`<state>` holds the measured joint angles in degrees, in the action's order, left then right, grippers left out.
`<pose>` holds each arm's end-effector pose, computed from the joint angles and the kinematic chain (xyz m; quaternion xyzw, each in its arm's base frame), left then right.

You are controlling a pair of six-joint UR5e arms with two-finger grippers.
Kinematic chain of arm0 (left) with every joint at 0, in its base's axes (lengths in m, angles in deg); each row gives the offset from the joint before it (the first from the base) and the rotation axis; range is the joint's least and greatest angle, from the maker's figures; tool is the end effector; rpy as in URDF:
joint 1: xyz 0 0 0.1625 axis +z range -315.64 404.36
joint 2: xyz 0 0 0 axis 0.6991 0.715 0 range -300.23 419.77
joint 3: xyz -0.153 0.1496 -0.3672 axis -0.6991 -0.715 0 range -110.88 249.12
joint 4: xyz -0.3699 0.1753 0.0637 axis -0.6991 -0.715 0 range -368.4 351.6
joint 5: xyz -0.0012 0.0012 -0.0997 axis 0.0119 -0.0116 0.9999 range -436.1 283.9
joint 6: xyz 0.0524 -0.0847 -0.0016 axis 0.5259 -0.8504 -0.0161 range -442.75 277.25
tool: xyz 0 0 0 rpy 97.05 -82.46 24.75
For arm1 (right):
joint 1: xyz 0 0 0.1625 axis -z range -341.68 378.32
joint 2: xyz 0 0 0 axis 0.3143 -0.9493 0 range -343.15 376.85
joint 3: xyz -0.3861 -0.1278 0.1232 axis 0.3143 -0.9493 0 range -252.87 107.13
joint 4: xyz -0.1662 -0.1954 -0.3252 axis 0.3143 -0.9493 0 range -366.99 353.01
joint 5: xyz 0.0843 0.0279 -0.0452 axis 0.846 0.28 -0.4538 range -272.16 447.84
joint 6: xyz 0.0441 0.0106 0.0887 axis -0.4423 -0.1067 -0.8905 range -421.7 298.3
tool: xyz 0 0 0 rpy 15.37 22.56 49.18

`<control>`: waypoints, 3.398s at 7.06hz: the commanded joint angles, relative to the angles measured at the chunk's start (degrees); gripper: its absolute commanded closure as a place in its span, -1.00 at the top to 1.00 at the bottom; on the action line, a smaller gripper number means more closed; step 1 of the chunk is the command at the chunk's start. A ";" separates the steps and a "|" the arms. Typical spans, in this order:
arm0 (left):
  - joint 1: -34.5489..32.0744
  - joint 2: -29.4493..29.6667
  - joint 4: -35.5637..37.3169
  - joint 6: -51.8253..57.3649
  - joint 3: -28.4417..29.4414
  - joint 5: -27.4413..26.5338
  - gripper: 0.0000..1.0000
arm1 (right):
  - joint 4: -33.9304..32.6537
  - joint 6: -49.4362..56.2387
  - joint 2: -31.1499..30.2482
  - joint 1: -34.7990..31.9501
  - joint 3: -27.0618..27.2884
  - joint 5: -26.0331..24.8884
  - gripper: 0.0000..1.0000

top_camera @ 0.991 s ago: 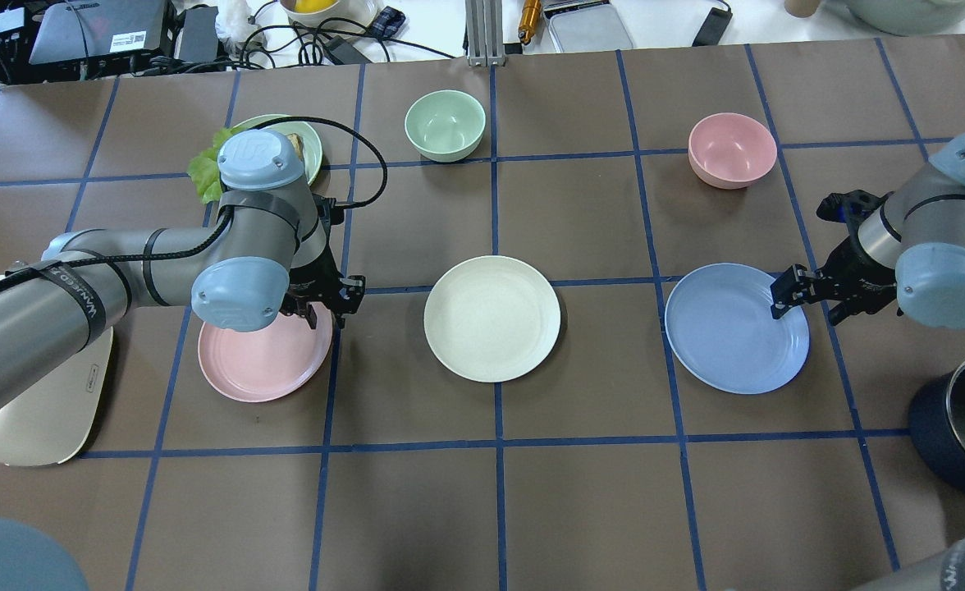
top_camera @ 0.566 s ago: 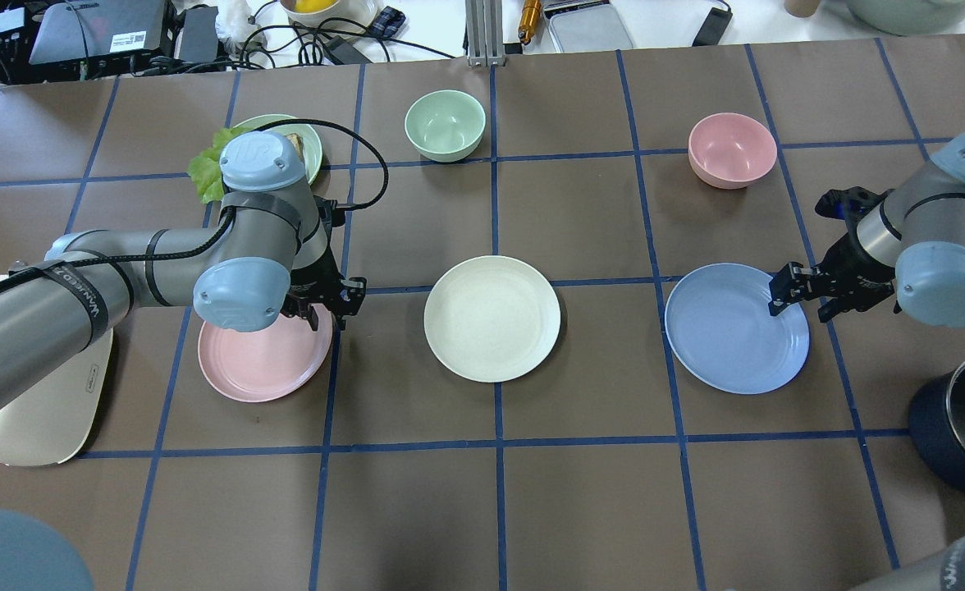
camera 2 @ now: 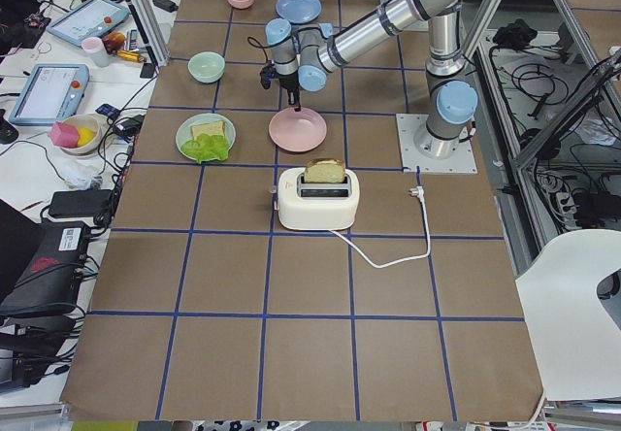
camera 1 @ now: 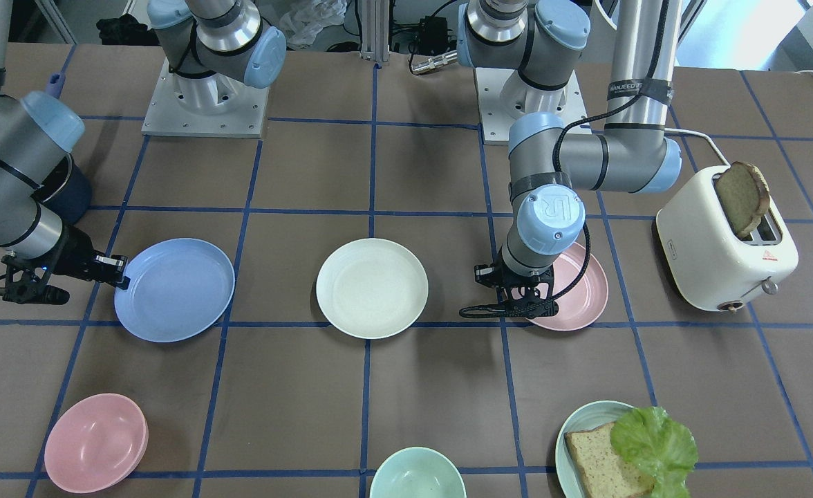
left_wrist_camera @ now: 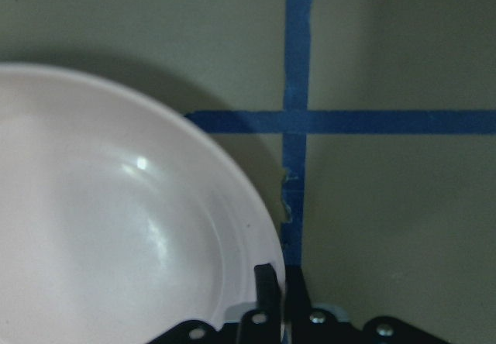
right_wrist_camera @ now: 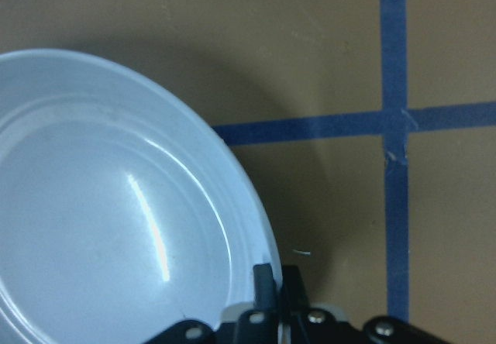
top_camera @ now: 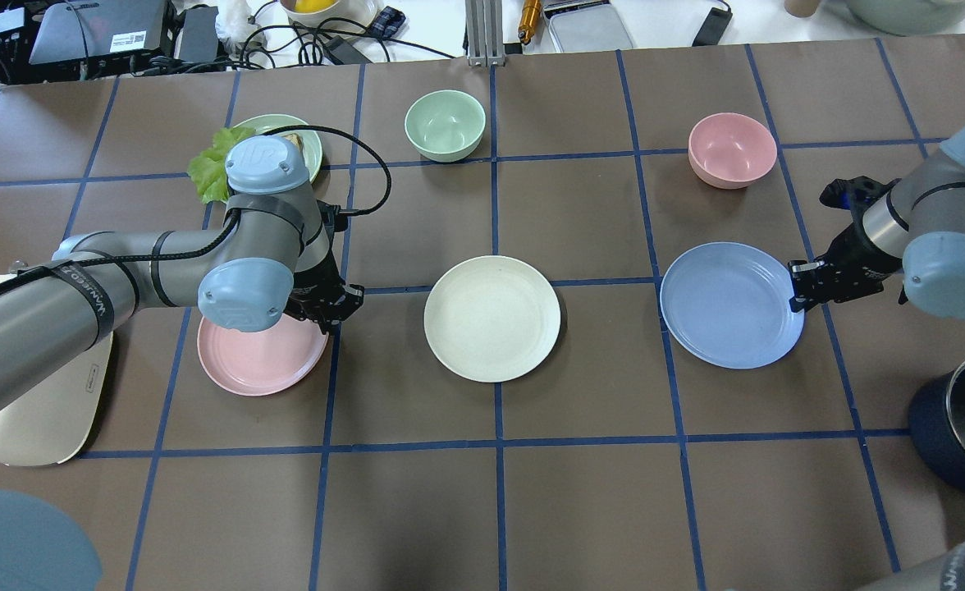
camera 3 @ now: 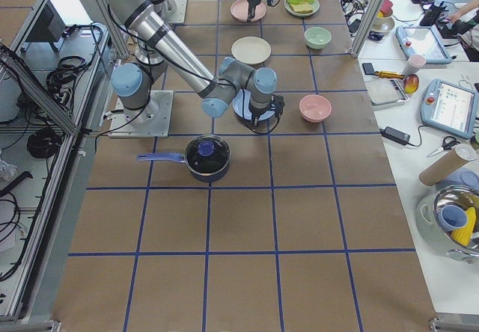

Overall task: Stack three plates with pink and blue
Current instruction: 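Close the left gripper on the pink plate rim while the right grips the blue rim, then lift the pink plate with the left gripper and carry it onto the cream plate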

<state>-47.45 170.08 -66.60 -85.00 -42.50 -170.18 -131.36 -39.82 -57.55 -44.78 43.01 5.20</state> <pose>-0.1425 -0.5158 0.1836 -0.0007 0.9955 0.0869 0.0386 -0.0936 -0.5073 0.2017 0.0476 0.9949 0.0299 0.0839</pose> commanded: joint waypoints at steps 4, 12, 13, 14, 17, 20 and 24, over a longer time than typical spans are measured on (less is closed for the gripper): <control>-5.30 -1.06 -6.54 -0.29 4.54 -9.97 -1.00 | 13.88 -0.17 0.04 -0.45 -11.82 -0.16 -1.00; -25.33 5.60 -20.28 -28.46 23.71 -8.75 -1.00 | 13.71 -0.96 -0.22 -0.53 -11.82 -0.51 -1.00; -27.35 7.36 -20.46 -31.64 26.08 -7.96 -1.00 | 13.62 -0.96 -0.22 -0.62 -11.82 -1.38 -1.00; -28.59 9.73 -21.16 -34.55 28.80 -6.48 -1.00 | 13.62 -0.96 -0.22 -0.62 -11.82 -1.39 -1.00; -31.76 16.14 -26.16 -40.45 37.24 -5.50 -1.00 | 13.62 -1.05 -0.22 -0.80 -11.82 -1.13 -1.00; -33.09 21.07 -28.10 -42.66 43.22 -5.50 -1.00 | 13.18 -1.05 -0.31 -1.24 -11.73 -1.13 -1.00; -32.39 22.41 -29.95 -41.52 44.47 -5.67 -1.00 | 13.44 -1.05 -0.05 -1.24 -11.64 -1.30 -1.00</control>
<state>-80.28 192.48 -96.00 -127.04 1.82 -175.81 -118.12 -40.87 -57.67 -46.02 31.31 3.98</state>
